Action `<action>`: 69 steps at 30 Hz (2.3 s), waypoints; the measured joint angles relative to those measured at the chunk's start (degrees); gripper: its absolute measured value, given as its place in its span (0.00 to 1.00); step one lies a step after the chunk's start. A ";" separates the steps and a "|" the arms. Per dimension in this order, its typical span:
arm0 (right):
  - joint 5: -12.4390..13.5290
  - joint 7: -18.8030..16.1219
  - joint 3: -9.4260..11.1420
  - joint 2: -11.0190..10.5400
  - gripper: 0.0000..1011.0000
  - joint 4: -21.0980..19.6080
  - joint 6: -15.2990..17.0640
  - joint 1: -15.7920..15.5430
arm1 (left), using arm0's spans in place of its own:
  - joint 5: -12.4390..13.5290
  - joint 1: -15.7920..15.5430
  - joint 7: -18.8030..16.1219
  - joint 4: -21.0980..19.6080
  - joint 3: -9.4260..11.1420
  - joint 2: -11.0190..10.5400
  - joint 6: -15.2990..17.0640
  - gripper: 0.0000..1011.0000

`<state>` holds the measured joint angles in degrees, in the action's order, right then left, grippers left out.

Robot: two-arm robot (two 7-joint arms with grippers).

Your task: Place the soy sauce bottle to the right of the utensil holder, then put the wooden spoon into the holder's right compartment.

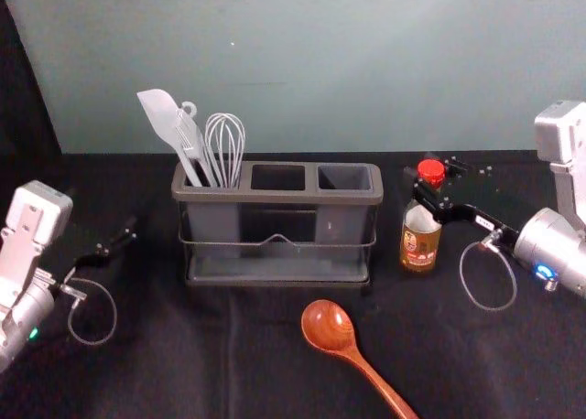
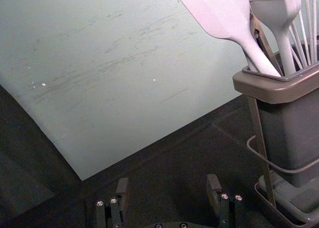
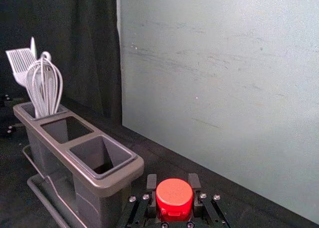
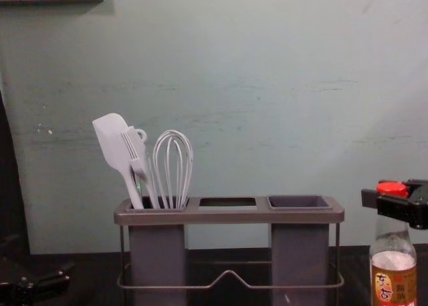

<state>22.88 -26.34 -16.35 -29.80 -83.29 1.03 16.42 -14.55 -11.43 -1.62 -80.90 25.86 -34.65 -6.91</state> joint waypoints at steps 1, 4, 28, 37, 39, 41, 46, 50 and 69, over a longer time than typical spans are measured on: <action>-0.12 -0.01 -0.06 0.11 0.38 0.28 -0.09 0.09 | 0.00 0.00 0.00 0.00 0.00 0.00 0.00 1.00; -0.41 -0.01 -0.23 0.49 0.38 1.18 -0.35 0.32 | 0.00 0.00 0.00 0.00 0.00 0.00 0.00 1.00; 0.32 -1.24 0.68 2.22 0.38 3.74 -3.44 0.17 | 0.00 0.00 0.00 0.00 0.00 0.00 0.00 1.00; 1.04 -1.49 1.31 1.93 0.38 1.87 -3.92 -0.77 | 0.00 0.00 0.00 0.00 0.01 0.00 0.00 1.00; 1.14 -1.50 1.45 1.79 0.38 1.20 -4.07 -1.04 | 0.00 0.00 0.00 0.00 0.00 0.00 0.00 1.00; 1.22 -1.50 1.53 1.73 0.38 0.88 -4.17 -1.19 | 0.00 0.00 0.00 0.00 0.00 0.00 0.00 1.00; 1.59 -1.49 1.66 1.82 0.38 0.73 -4.41 -1.28 | 0.00 0.00 0.00 0.00 0.00 0.00 0.00 1.00; 2.45 -1.72 1.79 2.24 0.38 1.52 -4.72 -1.28 | 0.00 0.00 0.00 0.00 0.00 0.00 0.00 1.00; 3.97 -2.39 1.08 2.87 0.38 4.03 -4.97 -0.67 | 0.00 0.00 0.00 0.00 0.00 0.00 0.00 1.00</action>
<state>26.85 -28.73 -15.27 -26.93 -79.26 -3.94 15.75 -14.55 -11.43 -1.62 -80.90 25.86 -34.64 -6.91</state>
